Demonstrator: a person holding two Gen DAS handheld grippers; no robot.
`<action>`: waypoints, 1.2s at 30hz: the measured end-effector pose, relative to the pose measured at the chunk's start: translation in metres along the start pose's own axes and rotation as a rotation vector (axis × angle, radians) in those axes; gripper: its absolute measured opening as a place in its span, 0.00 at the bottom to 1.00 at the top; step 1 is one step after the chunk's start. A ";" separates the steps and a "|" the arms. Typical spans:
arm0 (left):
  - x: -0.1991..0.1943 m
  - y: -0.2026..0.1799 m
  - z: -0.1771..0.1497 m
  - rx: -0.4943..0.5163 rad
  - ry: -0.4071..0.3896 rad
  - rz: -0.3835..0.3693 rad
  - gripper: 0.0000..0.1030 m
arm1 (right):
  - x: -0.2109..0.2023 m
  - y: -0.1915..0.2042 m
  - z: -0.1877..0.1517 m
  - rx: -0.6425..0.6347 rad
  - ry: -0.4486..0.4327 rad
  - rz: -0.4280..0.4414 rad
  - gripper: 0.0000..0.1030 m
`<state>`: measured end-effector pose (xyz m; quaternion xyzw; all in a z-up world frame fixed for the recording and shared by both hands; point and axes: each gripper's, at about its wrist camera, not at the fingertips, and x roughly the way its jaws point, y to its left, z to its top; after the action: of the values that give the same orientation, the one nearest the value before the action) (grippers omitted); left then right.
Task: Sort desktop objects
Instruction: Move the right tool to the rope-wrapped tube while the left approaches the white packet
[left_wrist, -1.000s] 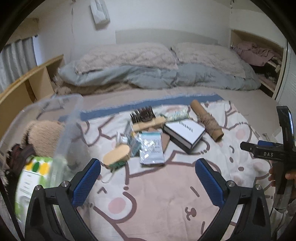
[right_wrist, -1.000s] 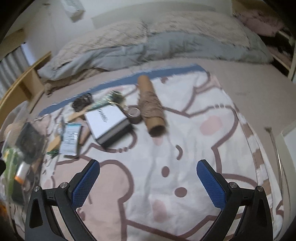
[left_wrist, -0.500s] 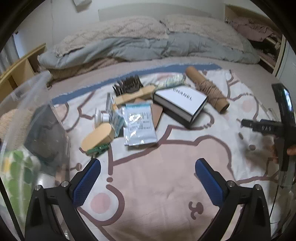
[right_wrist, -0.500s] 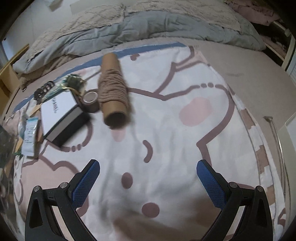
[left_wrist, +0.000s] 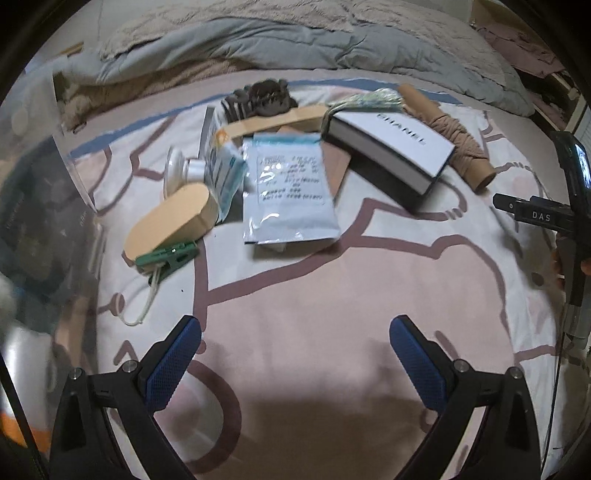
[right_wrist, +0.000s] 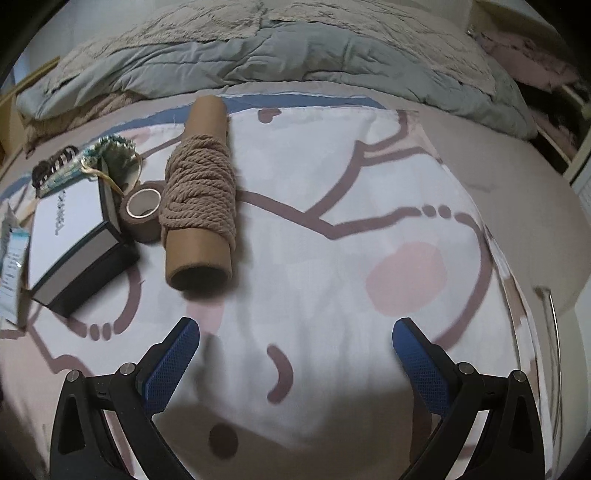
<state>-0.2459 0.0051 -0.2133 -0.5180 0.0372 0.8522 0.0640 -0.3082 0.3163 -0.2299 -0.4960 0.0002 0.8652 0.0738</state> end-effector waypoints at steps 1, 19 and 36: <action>0.003 0.001 0.000 -0.005 0.002 -0.002 1.00 | 0.004 0.002 0.001 -0.015 -0.002 -0.006 1.00; 0.034 0.023 -0.021 -0.024 -0.031 -0.039 1.00 | 0.023 -0.001 -0.007 -0.041 -0.029 0.030 1.00; 0.016 0.026 0.006 -0.132 -0.106 -0.216 0.89 | 0.007 0.010 0.021 -0.077 -0.121 0.103 0.40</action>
<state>-0.2626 -0.0191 -0.2250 -0.4762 -0.0783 0.8671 0.1233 -0.3309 0.3086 -0.2265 -0.4445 -0.0119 0.8957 0.0101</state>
